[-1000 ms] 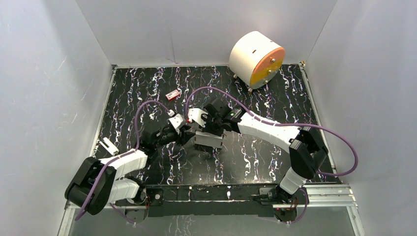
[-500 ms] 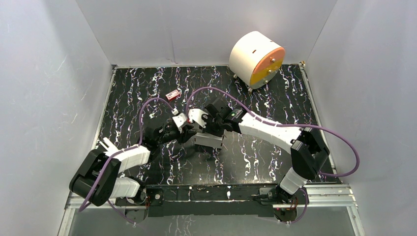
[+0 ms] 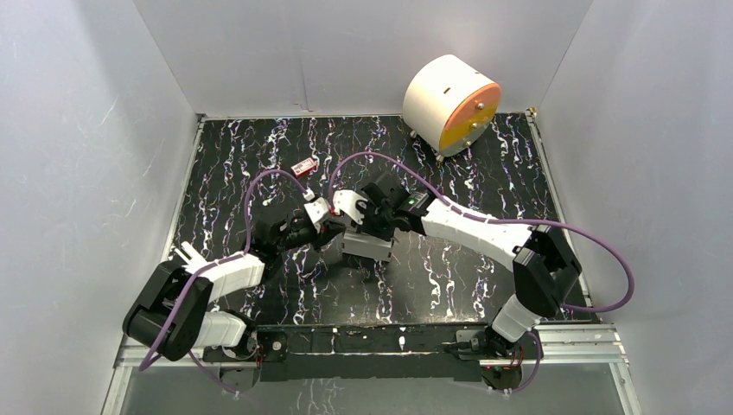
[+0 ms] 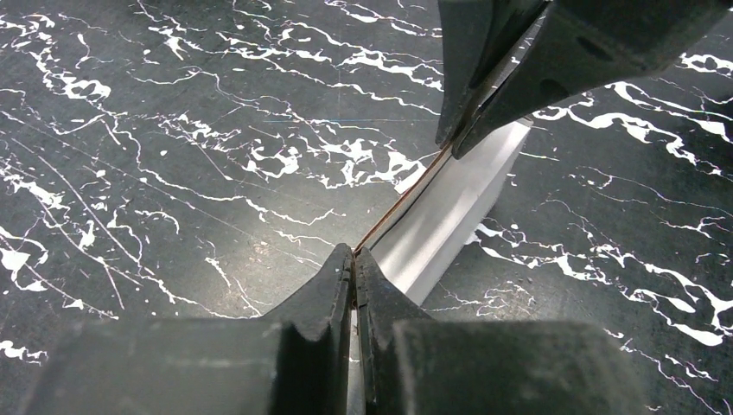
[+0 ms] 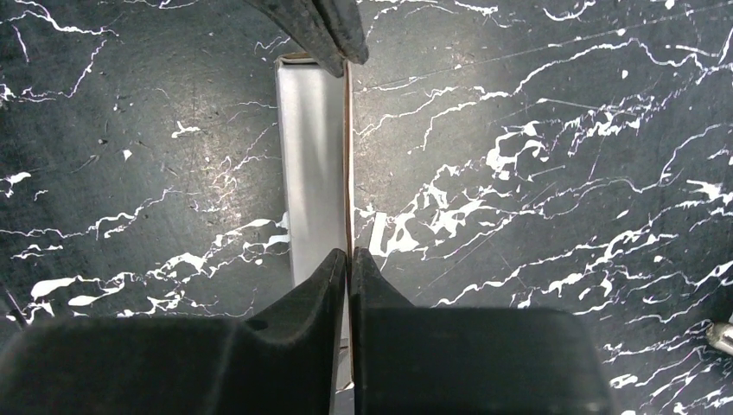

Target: Fold the paper box

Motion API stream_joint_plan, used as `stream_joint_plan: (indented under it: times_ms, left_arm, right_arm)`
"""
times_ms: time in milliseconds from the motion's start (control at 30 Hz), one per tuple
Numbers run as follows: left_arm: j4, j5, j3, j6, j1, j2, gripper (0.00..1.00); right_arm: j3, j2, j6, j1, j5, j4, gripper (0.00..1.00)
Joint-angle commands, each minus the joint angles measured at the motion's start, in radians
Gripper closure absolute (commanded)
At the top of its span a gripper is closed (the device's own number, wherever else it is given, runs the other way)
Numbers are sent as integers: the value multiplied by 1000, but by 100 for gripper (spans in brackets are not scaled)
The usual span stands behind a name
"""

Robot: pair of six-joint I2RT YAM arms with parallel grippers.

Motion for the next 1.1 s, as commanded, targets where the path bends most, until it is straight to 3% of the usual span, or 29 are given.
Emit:
stream_joint_plan:
  times_ms: [0, 333, 467, 700, 1067]
  left_arm:
    - [35, 49, 9, 21, -11, -35, 100]
    - [0, 33, -1, 47, -27, -71, 100]
    - [-7, 39, 3, 49, -30, -69, 100]
    - [-20, 36, 7, 51, -33, -72, 100]
    - [-38, 31, 16, 53, -35, -58, 100]
  right_arm:
    - [-25, -51, 66, 2, 37, 68, 81]
    - [-194, -308, 257, 2, 297, 246, 51]
    - [-279, -414, 271, -9, 313, 280, 44]
    - [-322, -415, 283, -89, 260, 227, 43]
    - [-355, -423, 334, -98, 150, 233, 49]
